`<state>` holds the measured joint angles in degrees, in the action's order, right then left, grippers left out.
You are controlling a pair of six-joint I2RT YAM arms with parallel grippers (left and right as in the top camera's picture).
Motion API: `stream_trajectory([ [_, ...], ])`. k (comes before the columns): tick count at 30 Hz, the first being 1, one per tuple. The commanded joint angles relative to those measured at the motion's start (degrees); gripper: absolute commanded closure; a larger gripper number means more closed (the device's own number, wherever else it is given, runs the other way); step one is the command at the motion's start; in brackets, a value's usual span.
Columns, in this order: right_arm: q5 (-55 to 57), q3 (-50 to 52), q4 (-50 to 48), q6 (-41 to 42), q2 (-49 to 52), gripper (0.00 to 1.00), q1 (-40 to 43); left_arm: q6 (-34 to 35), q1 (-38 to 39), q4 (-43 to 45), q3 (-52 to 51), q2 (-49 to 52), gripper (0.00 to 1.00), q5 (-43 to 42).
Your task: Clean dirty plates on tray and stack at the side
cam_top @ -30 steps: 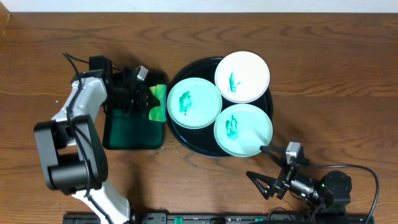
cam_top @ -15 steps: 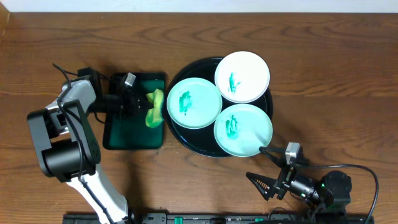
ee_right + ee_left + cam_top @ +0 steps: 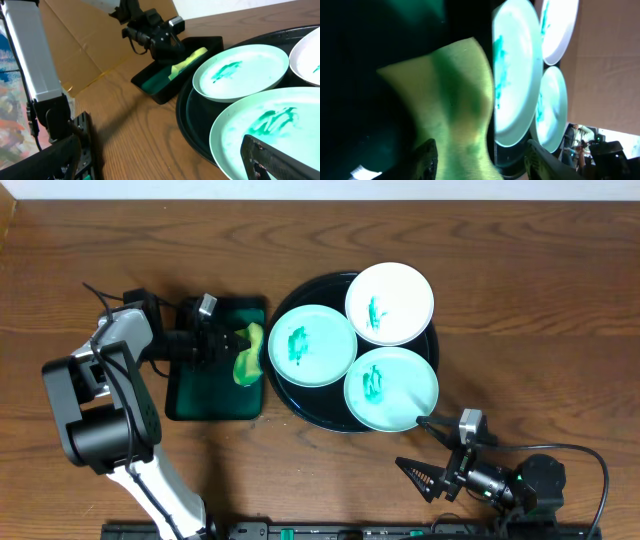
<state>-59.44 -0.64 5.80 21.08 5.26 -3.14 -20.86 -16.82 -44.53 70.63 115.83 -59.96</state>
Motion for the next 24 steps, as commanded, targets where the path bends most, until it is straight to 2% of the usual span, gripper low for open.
stream_trajectory([
  [1,-1.0,-0.5,0.5,0.8,0.1,0.01,-0.3,-0.5,-0.1,-0.2,-0.1,-5.2,0.33,-2.1],
  [3,-1.0,-0.5,0.5,0.8,0.1,0.01,-0.3,-0.2,-0.1,-0.2,-0.1,-7.7,0.3,0.5],
  [6,-1.0,-0.5,0.5,0.8,0.1,0.01,-0.3,4.5,0.5,-0.3,-0.1,-11.5,0.31,11.3],
  [8,-1.0,-0.5,0.5,0.7,0.1,0.01,-0.3,7.7,1.9,-1.2,-0.1,-13.6,0.35,21.9],
  [11,-1.0,-0.5,0.5,0.7,0.1,0.01,-0.3,10.8,5.1,-2.1,-0.1,-15.3,0.48,32.9],
  [14,-1.0,-0.5,0.5,0.7,0.1,0.01,-0.3,14.3,10.2,-2.0,-0.1,-15.5,0.49,41.4],
  [21,-1.0,-0.5,0.5,0.7,0.1,0.01,-0.3,17.9,23.3,-1.0,-0.1,-15.4,0.46,55.1],
  [24,-1.0,-0.5,0.5,0.7,0.1,0.01,-0.3,18.2,26.3,-1.3,-0.1,-15.4,0.46,57.7],
])
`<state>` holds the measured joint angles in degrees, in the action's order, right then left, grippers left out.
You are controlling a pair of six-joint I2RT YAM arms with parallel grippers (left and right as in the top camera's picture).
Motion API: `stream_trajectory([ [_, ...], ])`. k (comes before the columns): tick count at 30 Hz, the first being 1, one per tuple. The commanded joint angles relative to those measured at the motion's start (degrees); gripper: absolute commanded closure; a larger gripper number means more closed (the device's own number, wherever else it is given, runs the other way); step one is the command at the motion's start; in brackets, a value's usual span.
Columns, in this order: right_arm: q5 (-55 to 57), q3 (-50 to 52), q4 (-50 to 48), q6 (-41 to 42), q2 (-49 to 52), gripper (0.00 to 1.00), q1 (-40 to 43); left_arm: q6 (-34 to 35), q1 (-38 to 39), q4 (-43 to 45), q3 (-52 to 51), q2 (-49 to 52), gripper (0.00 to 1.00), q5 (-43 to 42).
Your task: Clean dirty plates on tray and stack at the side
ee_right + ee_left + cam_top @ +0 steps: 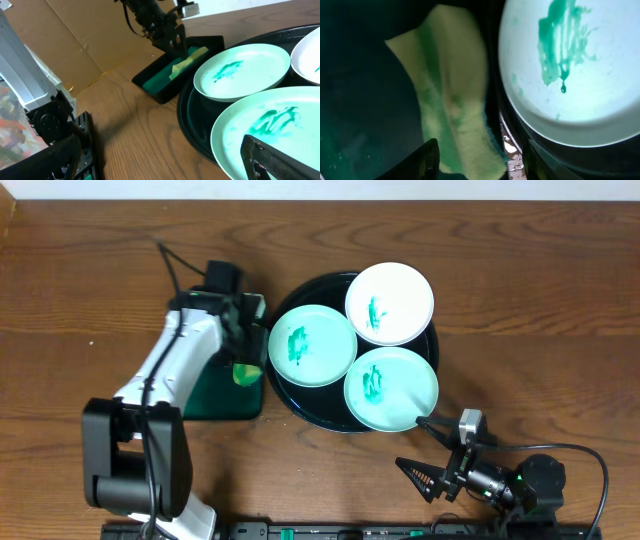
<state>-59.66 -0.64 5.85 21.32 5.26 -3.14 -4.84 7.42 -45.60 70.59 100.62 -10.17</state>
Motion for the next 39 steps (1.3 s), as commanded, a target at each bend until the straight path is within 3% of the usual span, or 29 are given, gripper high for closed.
stream_trajectory([
  [1,-0.9,-0.5,0.5,0.5,0.1,0.01,-0.3,2.2,2.4,-0.3,-0.1,-0.2,0.45,7.9],
  [12,-1.0,-0.5,0.8,0.5,0.1,0.01,-0.3,2.4,1.3,0.3,-0.1,0.5,0.46,8.5],
  [32,-1.1,-0.5,0.8,0.5,0.1,0.01,-0.3,2.4,1.3,0.3,-0.1,3.0,0.6,7.8],
  [39,-1.1,-0.5,0.8,0.5,0.1,0.01,-0.3,2.4,1.3,0.8,-0.1,3.1,0.6,7.6],
])
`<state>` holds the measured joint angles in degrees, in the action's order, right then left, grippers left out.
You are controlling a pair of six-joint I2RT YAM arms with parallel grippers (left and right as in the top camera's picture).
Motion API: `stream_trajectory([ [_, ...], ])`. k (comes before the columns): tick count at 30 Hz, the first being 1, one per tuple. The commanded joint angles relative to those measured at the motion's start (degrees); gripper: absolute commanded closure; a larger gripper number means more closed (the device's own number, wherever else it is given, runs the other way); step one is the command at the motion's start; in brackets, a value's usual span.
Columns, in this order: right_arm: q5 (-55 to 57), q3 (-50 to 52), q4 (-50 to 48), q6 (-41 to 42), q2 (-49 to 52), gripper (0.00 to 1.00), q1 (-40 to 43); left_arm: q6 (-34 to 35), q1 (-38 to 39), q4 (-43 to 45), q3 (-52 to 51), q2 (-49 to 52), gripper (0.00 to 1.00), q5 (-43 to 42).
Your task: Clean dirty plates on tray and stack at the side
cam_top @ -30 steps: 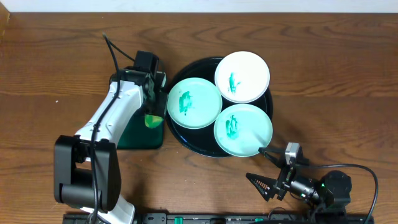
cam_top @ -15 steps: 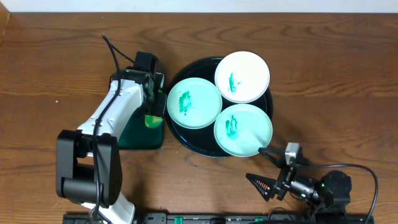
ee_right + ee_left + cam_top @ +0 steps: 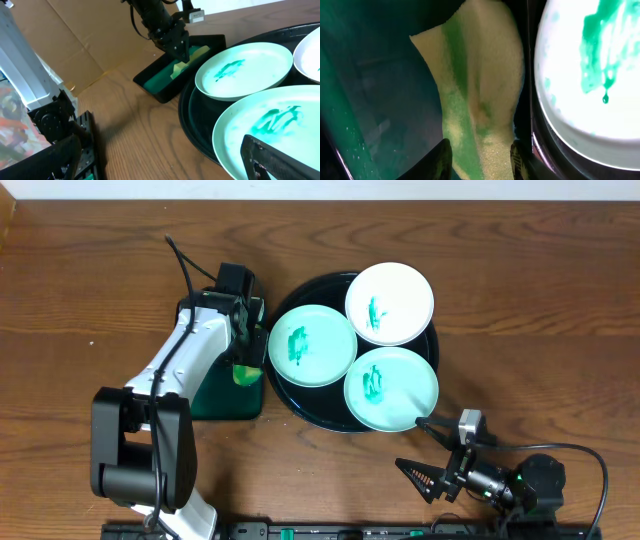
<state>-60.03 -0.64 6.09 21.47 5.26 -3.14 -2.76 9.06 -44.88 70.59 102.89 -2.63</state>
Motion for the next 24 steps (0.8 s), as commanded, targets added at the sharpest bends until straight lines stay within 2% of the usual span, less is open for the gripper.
stream_trajectory([
  [1,-0.7,-0.5,0.6,0.3,0.1,0.01,-0.3,0.3,-0.3,0.2,-0.1,0.9,0.6,-0.2],
  [6,-0.7,-0.5,0.6,0.3,0.1,0.01,-0.3,0.1,-0.3,1.0,-0.1,1.0,0.61,-1.7],
  [12,-0.7,-0.5,0.6,0.3,0.1,0.01,-0.3,0.1,-0.3,1.3,-0.1,4.3,0.67,-2.7],
  [15,-0.7,-0.5,0.6,0.4,0.1,0.01,-0.3,0.2,-0.3,1.3,-0.1,5.8,0.73,-2.7],
  [18,-0.7,-0.5,0.6,0.4,0.1,0.01,-0.3,0.3,-0.3,1.3,-0.1,6.1,0.93,-2.7],
  [24,-0.7,-0.5,0.6,0.4,0.1,0.01,-0.3,0.3,-0.3,1.1,-0.1,5.6,0.93,-2.8],
])
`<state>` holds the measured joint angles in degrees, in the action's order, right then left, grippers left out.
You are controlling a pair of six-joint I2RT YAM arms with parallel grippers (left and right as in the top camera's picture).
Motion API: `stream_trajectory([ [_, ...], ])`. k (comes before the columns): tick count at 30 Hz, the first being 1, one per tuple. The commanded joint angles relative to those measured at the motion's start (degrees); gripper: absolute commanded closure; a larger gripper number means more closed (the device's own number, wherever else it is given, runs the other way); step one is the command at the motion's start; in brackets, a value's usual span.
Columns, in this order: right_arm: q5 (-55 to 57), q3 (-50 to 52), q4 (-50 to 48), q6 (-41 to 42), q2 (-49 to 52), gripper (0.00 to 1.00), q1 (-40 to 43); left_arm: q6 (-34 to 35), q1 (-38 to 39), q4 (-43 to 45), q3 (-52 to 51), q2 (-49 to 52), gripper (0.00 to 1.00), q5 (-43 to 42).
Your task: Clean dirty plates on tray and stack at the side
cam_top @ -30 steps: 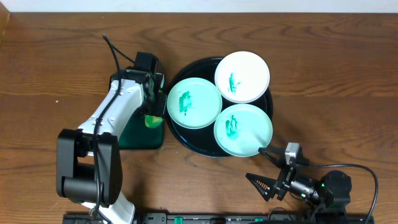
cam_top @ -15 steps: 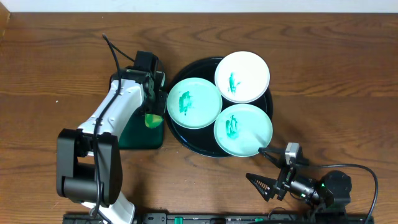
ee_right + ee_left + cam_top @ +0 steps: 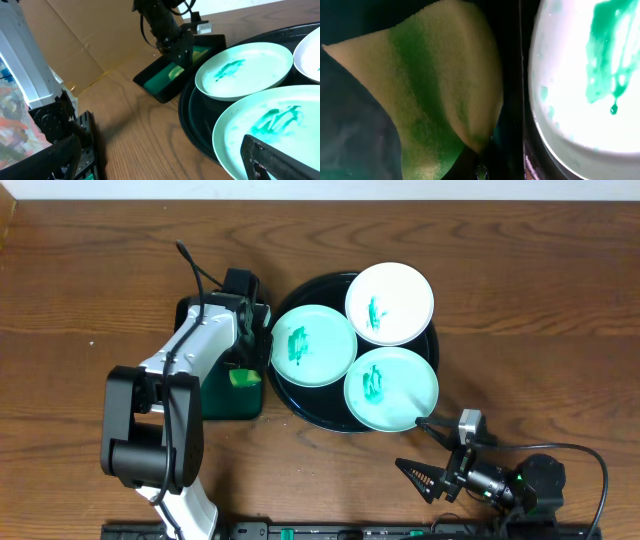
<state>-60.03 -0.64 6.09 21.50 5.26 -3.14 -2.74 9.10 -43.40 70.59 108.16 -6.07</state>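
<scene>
Three dirty plates sit on the round black tray [image 3: 300,395]: a mint plate [image 3: 313,345] at the left, a white plate [image 3: 390,302] at the back, and a mint plate [image 3: 391,388] at the front, each smeared green. A yellow-green sponge [image 3: 435,85] lies in the dark green basin [image 3: 215,395]. My left gripper [image 3: 245,363] reaches down into the basin and appears shut on the sponge [image 3: 243,376], which looks pinched. My right gripper [image 3: 408,441] rests open near the front edge. One of its fingers [image 3: 280,160] shows beside the front plate [image 3: 270,130].
The basin [image 3: 165,82] stands against the tray's left rim on the wooden table [image 3: 520,300]. A cable [image 3: 560,448] runs from the right arm along the front edge. Cardboard [image 3: 75,45] stands beyond the table's left side.
My left gripper has dropped lower onto the sponge and its fingers have closed in. The sponge now looks squeezed into a narrower wedge. The right arm and the plates have not moved.
At first my left gripper lay level over the basin, open, with the sponge ahead of it. Then the arm had swung round and pointed down at the sponge. The fingers were narrower round it, and now they pinch it. The right arm has stayed still throughout.
</scene>
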Motion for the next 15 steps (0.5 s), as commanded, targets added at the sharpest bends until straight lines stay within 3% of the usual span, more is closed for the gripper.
stream_trajectory([
  [1,-0.7,-0.5,0.6,0.3,0.1,0.01,-0.3,0.3,-0.3,-0.4,-0.1,0.1,0.93,0.7],
  [8,-0.7,-0.5,0.6,0.3,0.1,0.01,-0.3,-0.9,-0.3,-0.4,-0.1,-3.5,0.93,0.5],
  [15,-0.7,-0.5,0.6,0.3,0.1,0.01,-0.3,-6.9,-0.6,-0.6,-0.1,-11.6,0.93,-2.0],
])
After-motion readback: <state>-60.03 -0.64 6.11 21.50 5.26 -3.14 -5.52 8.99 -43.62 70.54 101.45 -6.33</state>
